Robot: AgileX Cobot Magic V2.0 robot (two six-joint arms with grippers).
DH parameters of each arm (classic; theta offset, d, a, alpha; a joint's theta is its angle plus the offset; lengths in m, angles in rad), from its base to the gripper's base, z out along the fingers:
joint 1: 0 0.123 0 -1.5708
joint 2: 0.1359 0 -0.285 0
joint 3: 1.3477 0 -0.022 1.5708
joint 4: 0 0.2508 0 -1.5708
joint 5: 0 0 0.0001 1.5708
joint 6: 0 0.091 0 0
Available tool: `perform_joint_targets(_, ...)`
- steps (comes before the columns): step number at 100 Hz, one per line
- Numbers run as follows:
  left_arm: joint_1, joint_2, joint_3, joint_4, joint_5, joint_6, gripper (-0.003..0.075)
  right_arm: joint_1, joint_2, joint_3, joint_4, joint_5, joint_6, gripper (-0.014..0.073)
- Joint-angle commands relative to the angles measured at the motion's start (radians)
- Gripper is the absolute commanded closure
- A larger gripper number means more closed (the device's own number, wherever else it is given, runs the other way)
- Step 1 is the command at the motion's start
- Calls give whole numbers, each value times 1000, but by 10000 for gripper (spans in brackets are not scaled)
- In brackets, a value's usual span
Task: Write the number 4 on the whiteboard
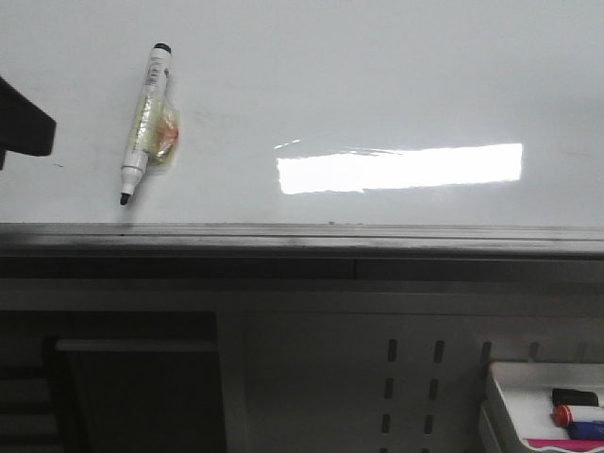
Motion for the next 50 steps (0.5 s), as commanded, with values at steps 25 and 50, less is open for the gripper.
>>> perform_joint_targets(25,-150,183,-140,-36,-189,9,406,0,21,-41,5,-48,-1,236)
perform_joint_targets(50,-150,299,-160,-39,-229,9,408,0,21,-44,5,-45,-1,236)
